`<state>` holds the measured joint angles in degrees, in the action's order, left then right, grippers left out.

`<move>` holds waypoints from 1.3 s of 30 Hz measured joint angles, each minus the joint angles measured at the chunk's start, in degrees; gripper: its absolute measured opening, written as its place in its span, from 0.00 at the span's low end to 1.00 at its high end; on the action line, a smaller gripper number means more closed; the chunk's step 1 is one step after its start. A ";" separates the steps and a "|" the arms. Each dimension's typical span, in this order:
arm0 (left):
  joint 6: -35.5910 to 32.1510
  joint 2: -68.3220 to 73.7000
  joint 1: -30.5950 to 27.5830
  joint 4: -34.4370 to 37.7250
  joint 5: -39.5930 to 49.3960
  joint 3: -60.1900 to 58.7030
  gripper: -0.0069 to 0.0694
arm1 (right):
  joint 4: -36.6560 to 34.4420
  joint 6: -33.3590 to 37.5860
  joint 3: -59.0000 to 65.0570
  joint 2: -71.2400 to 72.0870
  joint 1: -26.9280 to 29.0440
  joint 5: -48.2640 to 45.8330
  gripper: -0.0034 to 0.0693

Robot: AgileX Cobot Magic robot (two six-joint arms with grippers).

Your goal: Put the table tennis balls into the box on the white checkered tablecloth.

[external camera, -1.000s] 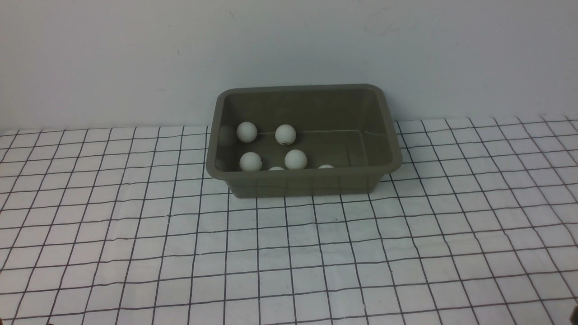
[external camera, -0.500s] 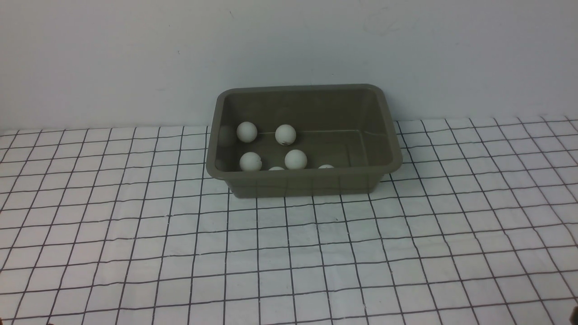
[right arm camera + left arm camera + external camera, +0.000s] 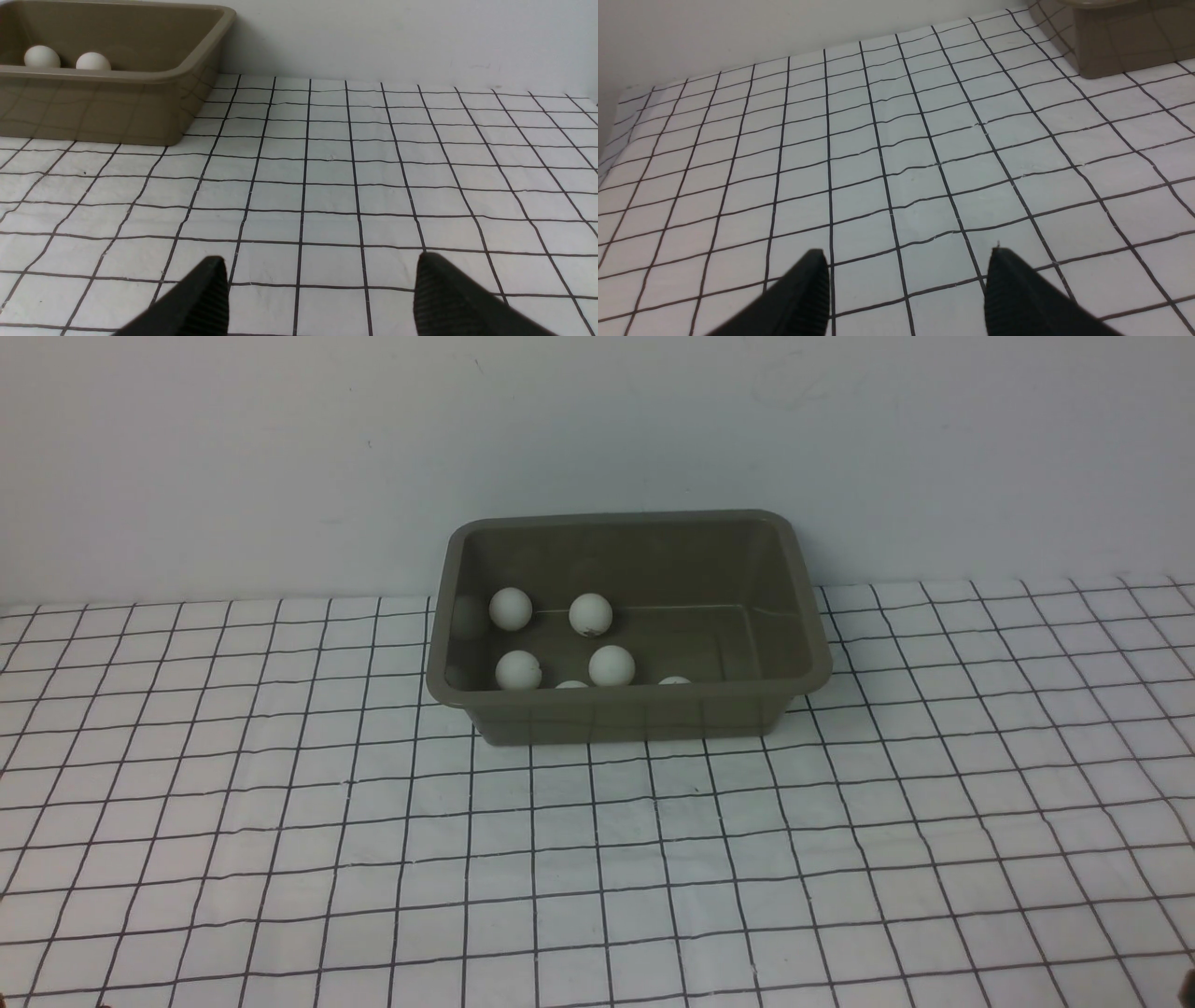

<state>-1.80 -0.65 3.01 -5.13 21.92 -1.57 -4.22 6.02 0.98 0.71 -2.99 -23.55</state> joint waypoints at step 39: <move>0.00 0.00 0.00 0.00 0.00 0.00 0.62 | 6.63 -12.62 0.03 0.00 -0.04 0.21 0.71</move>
<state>-1.80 -0.65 3.01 -5.13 21.92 -1.57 2.41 -6.60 1.02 0.71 -3.03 -23.33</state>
